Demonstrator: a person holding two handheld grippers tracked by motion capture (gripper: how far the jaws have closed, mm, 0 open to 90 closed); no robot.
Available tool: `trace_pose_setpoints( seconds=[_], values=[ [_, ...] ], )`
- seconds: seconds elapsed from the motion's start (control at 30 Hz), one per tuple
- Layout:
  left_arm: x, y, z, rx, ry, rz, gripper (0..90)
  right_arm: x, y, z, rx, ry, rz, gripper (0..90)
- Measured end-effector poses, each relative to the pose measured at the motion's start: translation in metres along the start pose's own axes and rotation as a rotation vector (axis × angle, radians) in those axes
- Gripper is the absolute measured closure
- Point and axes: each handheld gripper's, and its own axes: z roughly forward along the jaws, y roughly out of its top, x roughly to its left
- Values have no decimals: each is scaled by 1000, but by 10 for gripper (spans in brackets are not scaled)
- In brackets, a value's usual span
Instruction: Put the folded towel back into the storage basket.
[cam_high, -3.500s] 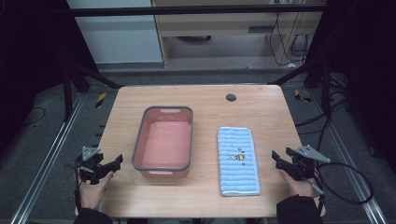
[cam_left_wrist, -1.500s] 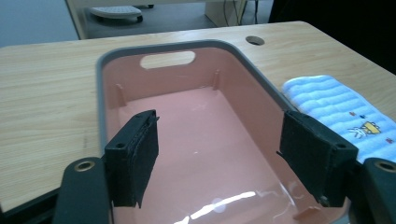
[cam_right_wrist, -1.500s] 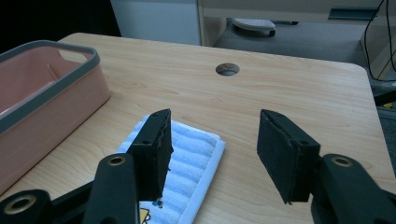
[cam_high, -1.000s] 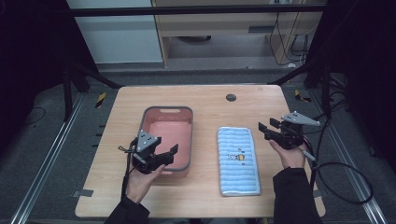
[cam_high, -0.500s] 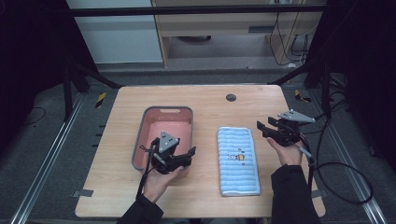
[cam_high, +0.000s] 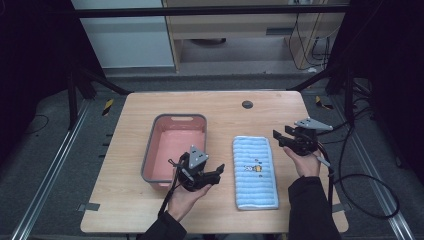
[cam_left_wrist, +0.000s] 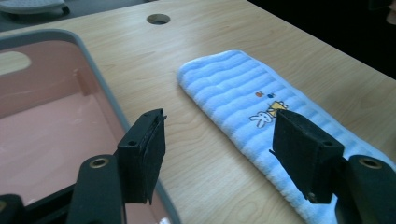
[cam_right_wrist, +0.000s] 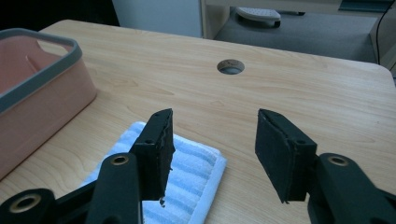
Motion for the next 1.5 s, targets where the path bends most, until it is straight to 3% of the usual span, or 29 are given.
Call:
trace_pose_setpoints(
  seconds=[0.7, 1.17, 1.5],
  values=[
    [-29, -24, 31, 86, -65, 17, 351, 3, -18, 36, 88, 7, -27, 463],
    [-42, -41, 50, 132, -56, 45, 364, 3, -31, 53, 139, 9, -39, 478],
    [-49, -50, 62, 154, -66, 33, 412, 4, -41, 66, 192, 8, -42, 480]
  ],
)
